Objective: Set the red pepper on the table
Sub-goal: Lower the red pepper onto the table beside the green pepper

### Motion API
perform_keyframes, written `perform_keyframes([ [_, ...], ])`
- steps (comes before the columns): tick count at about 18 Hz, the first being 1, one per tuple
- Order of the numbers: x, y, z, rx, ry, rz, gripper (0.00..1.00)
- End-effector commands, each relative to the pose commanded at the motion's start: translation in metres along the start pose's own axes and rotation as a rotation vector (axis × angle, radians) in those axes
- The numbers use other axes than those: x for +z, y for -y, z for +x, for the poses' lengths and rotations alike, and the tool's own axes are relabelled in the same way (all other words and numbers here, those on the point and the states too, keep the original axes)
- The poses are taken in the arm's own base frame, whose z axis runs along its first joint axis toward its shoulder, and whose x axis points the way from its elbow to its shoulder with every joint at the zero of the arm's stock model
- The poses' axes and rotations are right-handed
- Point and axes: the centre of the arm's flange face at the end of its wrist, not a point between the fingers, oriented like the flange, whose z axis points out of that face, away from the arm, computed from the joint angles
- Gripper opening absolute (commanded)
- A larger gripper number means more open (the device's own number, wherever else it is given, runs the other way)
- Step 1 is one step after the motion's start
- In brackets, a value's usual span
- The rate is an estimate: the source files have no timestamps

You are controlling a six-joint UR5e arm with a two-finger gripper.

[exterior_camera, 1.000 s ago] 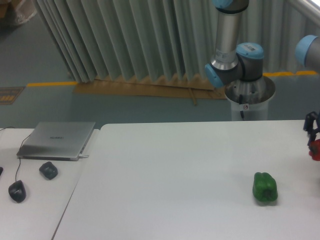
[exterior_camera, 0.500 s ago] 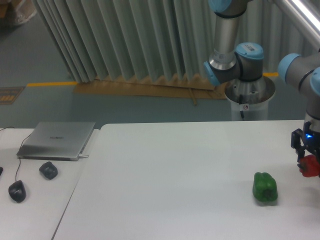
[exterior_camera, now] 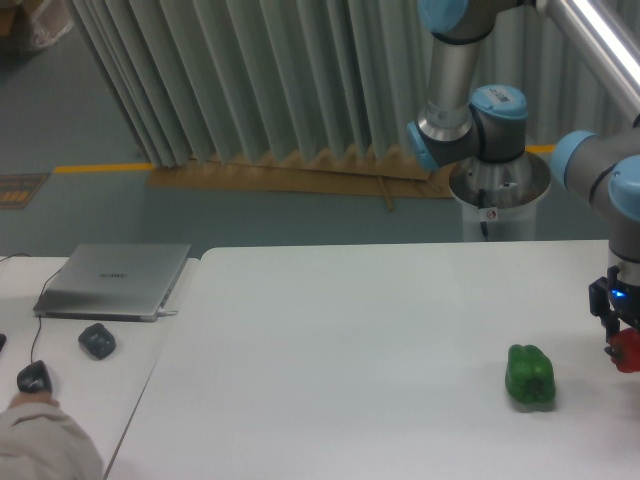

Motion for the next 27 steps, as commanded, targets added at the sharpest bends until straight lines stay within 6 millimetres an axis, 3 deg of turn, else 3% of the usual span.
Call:
perform_keyframes([
  [6,0.022,0.002,-0.003,0.002,-0.013,-0.015,0.41],
  [21,0.032,0.011,0.007,0.023,-0.008,-0.095,0.45],
  [23,0.031,0.012,0.007,0.026,-0.006,-0.094,0.58],
  [24,0.031,0.012,0.007,0.027,-0.004,-0.095,0.85],
  [25,0.032,0.012,0.007,0.035,-0.007,-0.096,1.0],
  [27,0.032,0.012,0.007,0.031,-0.007,-0.096,1.0],
])
